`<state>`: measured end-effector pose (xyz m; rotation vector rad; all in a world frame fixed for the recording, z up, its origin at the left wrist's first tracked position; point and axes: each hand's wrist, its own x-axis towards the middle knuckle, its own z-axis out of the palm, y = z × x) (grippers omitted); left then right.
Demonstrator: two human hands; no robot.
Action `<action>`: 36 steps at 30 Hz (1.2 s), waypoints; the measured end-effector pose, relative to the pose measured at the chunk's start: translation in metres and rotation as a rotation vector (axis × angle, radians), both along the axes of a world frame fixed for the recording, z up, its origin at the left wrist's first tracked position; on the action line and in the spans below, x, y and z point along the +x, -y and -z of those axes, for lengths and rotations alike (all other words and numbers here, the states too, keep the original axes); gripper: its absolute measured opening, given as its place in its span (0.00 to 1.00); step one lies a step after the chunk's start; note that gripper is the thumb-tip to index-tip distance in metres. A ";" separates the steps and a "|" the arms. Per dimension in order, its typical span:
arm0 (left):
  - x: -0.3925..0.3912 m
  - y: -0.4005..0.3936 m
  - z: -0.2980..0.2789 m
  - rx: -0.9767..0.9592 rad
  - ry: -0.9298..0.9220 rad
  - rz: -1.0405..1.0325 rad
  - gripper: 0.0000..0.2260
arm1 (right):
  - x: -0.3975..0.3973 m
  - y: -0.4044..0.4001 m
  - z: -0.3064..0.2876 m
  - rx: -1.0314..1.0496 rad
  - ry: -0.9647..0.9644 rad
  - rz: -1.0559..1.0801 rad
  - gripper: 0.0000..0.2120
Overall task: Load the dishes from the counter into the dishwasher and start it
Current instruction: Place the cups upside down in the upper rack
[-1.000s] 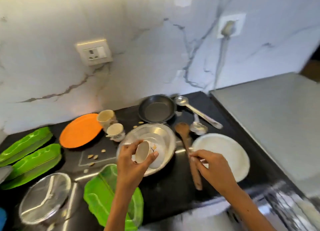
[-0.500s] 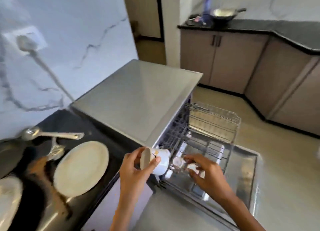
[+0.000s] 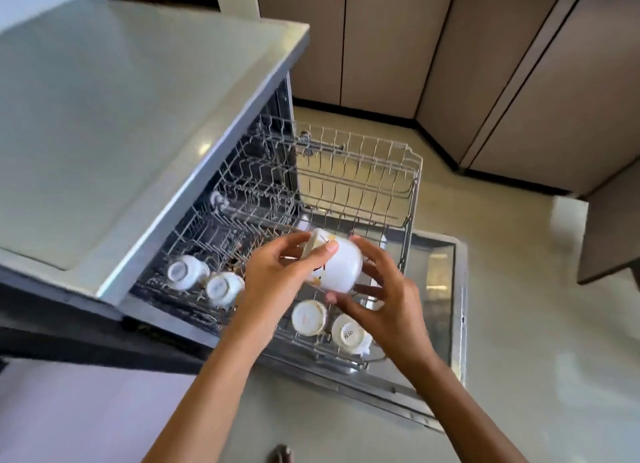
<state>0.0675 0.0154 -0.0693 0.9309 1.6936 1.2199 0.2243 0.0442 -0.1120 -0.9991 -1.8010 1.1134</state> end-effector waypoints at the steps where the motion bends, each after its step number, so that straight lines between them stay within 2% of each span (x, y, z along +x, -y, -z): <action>1: 0.000 0.000 0.008 -0.002 0.009 0.038 0.14 | 0.001 -0.001 0.008 -0.008 -0.009 0.010 0.34; 3: -0.005 0.005 0.020 0.000 -0.018 0.150 0.16 | 0.005 -0.002 0.020 -0.003 0.036 0.017 0.32; 5: -0.018 0.015 0.033 -0.037 -0.162 0.235 0.20 | 0.009 -0.006 0.027 0.028 0.140 0.018 0.33; 9: -0.065 0.037 0.087 -0.111 -0.917 0.230 0.28 | 0.005 -0.025 0.035 0.166 0.368 -0.035 0.33; 12: -0.086 0.045 0.120 -0.249 -1.127 0.265 0.29 | -0.011 -0.045 0.040 0.280 0.505 -0.086 0.33; 17: -0.085 0.046 0.130 -0.237 -1.200 0.219 0.25 | -0.059 -0.073 0.049 0.408 0.609 -0.169 0.34; 26: -0.087 0.044 0.135 -0.227 -1.185 0.236 0.24 | -0.156 -0.110 0.060 0.391 0.682 -0.349 0.38; 32: -0.087 0.045 0.140 -0.205 -1.168 0.214 0.28 | -0.205 -0.114 0.080 0.364 0.597 -0.380 0.32; 36: -0.087 0.046 0.142 -0.188 -1.161 0.193 0.26 | -0.230 -0.118 0.090 0.360 0.652 -0.395 0.29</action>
